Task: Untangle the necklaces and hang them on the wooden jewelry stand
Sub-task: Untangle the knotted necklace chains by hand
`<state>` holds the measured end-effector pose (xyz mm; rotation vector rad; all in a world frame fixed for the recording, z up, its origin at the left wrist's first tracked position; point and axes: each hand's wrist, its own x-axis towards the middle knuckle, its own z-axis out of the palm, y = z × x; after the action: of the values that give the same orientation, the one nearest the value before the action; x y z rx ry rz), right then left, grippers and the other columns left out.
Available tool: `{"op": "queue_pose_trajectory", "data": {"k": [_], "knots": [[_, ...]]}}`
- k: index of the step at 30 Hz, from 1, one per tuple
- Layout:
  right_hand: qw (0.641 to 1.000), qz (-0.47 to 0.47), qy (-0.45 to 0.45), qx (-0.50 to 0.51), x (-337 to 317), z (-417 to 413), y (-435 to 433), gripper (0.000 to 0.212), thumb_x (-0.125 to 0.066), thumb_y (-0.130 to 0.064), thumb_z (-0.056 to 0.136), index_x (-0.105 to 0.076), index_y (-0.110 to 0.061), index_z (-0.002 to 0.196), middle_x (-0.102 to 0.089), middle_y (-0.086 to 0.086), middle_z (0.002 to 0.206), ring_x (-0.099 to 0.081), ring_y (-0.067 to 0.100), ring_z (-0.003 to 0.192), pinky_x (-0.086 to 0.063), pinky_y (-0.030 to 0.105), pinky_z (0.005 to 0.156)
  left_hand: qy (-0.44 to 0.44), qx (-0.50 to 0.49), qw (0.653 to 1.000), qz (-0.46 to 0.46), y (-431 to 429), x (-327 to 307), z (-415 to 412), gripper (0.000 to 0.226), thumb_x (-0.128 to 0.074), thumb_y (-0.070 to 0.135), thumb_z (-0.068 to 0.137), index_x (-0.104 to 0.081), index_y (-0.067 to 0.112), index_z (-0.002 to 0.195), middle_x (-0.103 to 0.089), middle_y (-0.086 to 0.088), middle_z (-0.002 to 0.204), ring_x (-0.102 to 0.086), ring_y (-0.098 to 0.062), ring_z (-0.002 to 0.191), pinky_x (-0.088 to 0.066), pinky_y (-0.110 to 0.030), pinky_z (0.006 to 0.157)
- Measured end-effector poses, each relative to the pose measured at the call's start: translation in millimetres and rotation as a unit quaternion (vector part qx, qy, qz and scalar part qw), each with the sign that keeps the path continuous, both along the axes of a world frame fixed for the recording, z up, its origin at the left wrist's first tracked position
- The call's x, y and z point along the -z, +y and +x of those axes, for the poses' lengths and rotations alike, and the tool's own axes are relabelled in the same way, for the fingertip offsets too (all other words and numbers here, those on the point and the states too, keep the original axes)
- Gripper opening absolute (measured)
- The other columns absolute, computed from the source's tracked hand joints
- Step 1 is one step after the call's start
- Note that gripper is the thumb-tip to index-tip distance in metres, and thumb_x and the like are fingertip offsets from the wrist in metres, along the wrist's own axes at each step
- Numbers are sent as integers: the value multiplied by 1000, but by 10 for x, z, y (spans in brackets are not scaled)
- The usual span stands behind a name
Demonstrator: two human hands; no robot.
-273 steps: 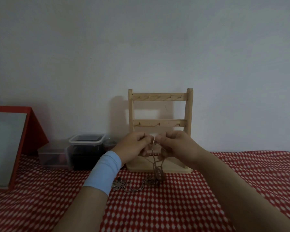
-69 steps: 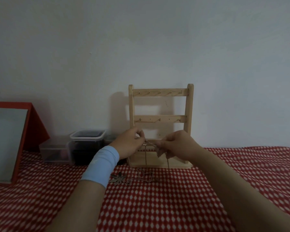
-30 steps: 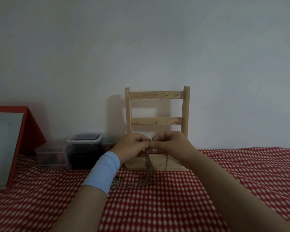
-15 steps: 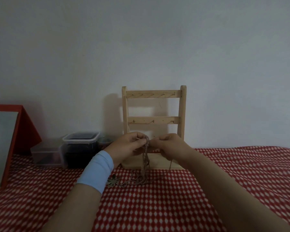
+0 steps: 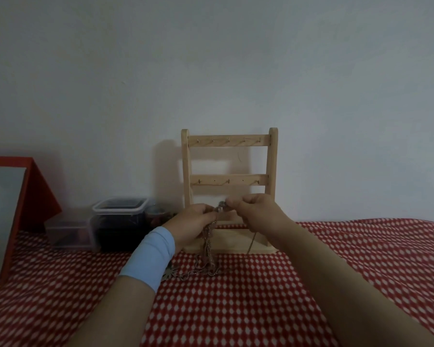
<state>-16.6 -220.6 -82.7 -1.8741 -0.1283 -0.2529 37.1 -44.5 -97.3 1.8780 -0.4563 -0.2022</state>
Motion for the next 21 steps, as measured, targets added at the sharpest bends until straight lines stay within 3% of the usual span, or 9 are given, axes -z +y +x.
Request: {"op": "queue_pose_trajectory", "data": {"k": [3,6,9,11,14,16,19,21], "knots": [[999,49,-3,12,-6,38,-15,30,-61,-35,101,-76,-11,89,-42,-3,60,-32,10,48,-31,20,44,26,52,998,-2,52,-6,-30,17,-56,22,98,-70,16,104,-71,-2,92,-64,-18,89,-55,-38,87],[997,74,9,-1,8,50,2,31,-56,-33,104,-71,-11,88,-46,-7,60,-33,9,47,-29,22,45,-15,65,997,49,89,-48,-38,19,-58,23,96,-72,15,106,-72,-9,107,-66,-21,98,-52,-38,92],[997,69,21,-19,16,45,15,33,-54,-33,105,-70,-12,86,-51,-5,64,-37,9,48,-31,22,46,-27,42,995,90,120,-109,-26,21,-63,25,88,-73,8,97,-73,-6,93,-67,-22,92,-49,-44,97],[998,44,28,-17,18,37,19,33,-55,-35,105,-73,-12,90,-51,-8,63,-39,7,49,-33,22,47,-9,42,997,60,126,-126,-18,28,-64,27,80,-73,6,95,-73,-10,97,-66,-24,98,-49,-43,100],[999,16,34,-2,29,24,31,35,-56,-40,103,-76,-12,95,-48,-10,59,-38,6,48,-33,22,47,-16,54,998,-32,87,-100,-44,12,-61,16,92,-68,9,98,-74,-11,96,-70,-21,94,-53,-33,92],[999,9,34,3,30,24,41,36,-57,-41,102,-75,-12,91,-46,-10,55,-36,6,47,-31,22,46,-38,49,997,-38,68,-73,-42,12,-60,19,94,-68,12,101,-75,-7,90,-71,-20,89,-54,-33,89],[999,-3,30,20,8,16,47,40,-57,-43,101,-70,-15,77,-42,-10,52,-33,8,46,-30,23,46,-80,47,995,21,94,-82,-34,21,-57,25,96,-74,25,85,-72,5,79,-66,-13,81,-51,-28,81],[999,-17,36,22,10,6,43,44,-56,-45,101,-65,-15,70,-40,-6,53,-32,9,44,-29,23,44,-83,42,995,33,114,-91,-35,34,-51,27,99,-70,26,71,-68,4,75,-62,-15,79,-48,-31,81]]}}
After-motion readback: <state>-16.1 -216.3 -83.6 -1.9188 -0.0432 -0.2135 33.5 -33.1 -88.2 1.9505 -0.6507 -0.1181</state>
